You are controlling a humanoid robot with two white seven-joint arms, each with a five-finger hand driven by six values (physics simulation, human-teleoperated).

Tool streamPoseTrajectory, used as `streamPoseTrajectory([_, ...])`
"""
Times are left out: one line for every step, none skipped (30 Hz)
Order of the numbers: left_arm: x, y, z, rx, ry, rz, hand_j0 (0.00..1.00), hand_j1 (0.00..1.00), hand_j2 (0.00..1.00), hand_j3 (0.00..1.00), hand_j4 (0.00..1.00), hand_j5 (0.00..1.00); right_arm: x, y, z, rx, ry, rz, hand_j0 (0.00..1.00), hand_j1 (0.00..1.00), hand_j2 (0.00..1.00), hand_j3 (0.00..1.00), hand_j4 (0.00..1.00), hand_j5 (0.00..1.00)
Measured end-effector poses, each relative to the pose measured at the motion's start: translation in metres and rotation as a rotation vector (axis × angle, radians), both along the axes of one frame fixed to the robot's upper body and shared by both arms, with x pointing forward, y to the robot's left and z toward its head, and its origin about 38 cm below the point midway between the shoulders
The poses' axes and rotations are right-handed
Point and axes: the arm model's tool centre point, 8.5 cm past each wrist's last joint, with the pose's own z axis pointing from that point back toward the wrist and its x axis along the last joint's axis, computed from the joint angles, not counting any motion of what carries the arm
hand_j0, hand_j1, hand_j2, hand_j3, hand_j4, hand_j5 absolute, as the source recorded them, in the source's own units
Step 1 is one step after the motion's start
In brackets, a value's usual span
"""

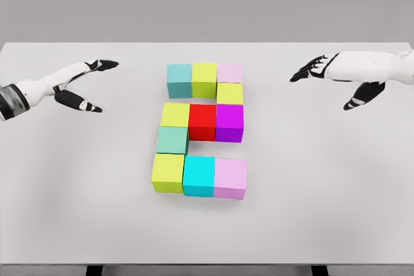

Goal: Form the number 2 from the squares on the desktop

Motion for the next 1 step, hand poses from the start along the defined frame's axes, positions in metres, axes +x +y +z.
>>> streamPoseTrajectory([-0.0038,0.0126,0.0032,0.022,0.000,0.013,1.00,1.00,1.00,1.00,1.00,1.00,0.0003,-0.0007,0.0001,0.003,0.001,-0.003,1.00,1.00,1.00,1.00,1.00,1.00])
